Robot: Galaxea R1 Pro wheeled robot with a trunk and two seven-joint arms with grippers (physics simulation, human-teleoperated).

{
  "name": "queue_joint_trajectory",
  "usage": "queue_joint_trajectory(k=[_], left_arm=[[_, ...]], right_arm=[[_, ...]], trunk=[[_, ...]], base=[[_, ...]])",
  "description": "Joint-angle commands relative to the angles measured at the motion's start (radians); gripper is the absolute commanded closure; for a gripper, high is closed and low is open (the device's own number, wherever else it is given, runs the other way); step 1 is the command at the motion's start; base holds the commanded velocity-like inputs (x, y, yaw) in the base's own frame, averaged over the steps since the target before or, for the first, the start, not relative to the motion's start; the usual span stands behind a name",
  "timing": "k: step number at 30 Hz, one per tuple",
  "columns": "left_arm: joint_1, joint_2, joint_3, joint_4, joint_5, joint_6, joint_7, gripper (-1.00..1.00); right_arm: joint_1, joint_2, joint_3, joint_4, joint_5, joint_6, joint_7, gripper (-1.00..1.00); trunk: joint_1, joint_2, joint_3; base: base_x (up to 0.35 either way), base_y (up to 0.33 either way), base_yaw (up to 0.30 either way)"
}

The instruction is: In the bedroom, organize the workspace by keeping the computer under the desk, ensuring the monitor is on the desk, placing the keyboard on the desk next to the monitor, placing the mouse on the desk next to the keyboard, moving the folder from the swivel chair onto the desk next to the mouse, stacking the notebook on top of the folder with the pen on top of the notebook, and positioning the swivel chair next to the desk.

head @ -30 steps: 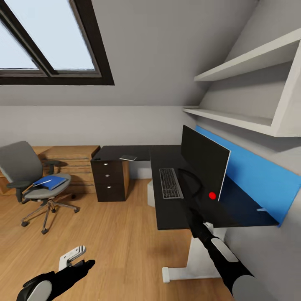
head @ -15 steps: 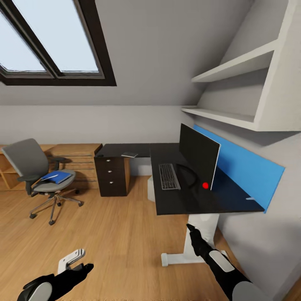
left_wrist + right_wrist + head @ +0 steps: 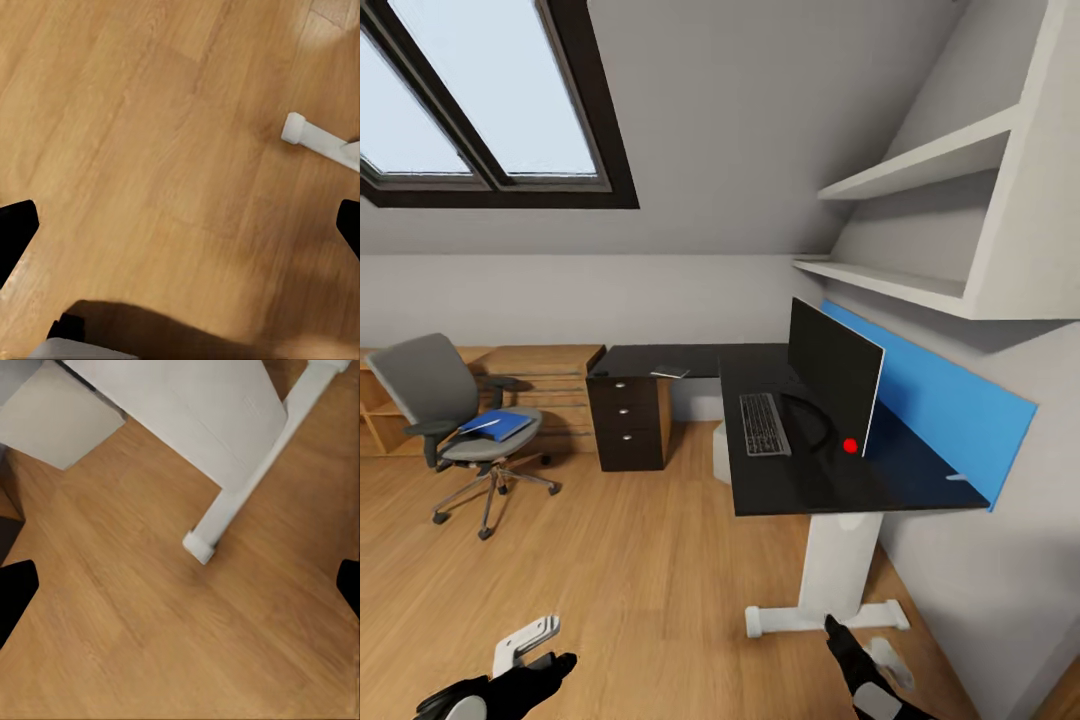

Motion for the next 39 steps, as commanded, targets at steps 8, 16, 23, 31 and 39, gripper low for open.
queue_joint_trajectory(k=[8, 16, 23, 31, 39], left_arm=[[0.086, -0.019, -0.203, 0.317, -0.152, -0.511, 0.008, -1.00], [0.095, -0.090, -0.312, 0.626, -0.303, -0.839, 0.008, -1.00], [0.096, -0.100, -0.316, 0.681, -0.341, -0.856, 0.009, -1.00], [0.096, -0.104, -0.317, 0.720, -0.344, -0.877, 0.009, -1.00], [0.096, -0.106, -0.317, 0.749, -0.346, -0.923, 0.007, -1.00]], right_arm=[[0.027, 0.052, 0.009, 0.039, -0.009, -0.144, 0.007, -1.00], [0.038, 0.074, 0.008, 0.040, -0.007, -0.139, 0.003, -1.00], [0.038, 0.073, 0.022, 0.040, 0.063, -0.010, 0.001, -1.00], [0.039, 0.075, 0.029, 0.040, 0.135, -0.014, 0.005, -1.00], [0.041, 0.076, 0.029, 0.040, 0.145, -0.032, 0.002, -1.00]], trunk=[[-0.031, 0.056, 0.024], [-0.061, 0.112, 0.049], [-0.088, 0.161, 0.071], [-0.107, 0.196, 0.087], [-0.107, 0.196, 0.087]], base=[[0.000, 0.000, 0.000], [0.000, 0.000, 0.000], [0.000, 0.000, 0.000], [0.000, 0.000, 0.000], [0.172, 0.200, 0.000]])
